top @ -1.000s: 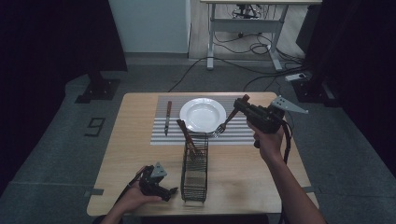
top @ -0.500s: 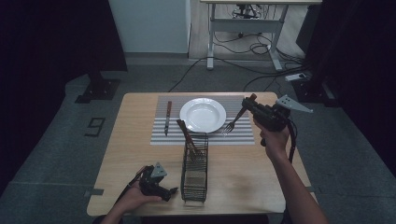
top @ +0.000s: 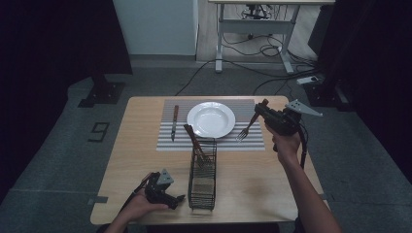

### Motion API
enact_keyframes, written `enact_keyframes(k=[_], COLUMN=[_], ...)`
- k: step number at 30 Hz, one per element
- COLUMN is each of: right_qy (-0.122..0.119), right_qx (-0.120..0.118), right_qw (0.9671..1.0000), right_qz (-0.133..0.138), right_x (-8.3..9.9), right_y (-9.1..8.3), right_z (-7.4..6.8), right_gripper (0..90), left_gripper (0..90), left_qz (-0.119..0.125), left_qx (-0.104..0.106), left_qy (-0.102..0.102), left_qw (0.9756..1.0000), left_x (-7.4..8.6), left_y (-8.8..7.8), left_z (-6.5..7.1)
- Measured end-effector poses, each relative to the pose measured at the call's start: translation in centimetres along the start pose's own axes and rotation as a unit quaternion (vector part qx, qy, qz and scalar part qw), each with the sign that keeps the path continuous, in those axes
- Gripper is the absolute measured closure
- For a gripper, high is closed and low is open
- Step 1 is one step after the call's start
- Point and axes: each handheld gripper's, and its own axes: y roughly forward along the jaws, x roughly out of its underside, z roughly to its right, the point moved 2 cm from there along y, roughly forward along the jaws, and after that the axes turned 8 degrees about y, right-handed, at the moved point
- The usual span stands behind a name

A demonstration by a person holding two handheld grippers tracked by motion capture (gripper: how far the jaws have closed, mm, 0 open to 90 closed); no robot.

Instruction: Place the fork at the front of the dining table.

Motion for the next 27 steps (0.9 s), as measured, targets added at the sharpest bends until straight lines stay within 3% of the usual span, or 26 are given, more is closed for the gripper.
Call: enact_keyframes(k=[22, 27], right_qy=[-0.014, -0.028], right_qx=[0.072, 0.085], right_qw=[0.9966, 0.9949], right_qz=[-0.037, -0.047], right_x=[2.0, 2.3], right_y=[1.5, 1.9], right_z=[3.4, 3.8], right_gripper=[80.7, 80.7], left_gripper=[0.0, 0.0], left_qz=[0.0, 0.0], left_qx=[0.0, 0.0], left_qy=[0.0, 0.0], left_qw=[1.0, 1.0], left_x=[0.0, 0.0], left_y=[0.0, 0.0], left_z=[0.0, 0.0])
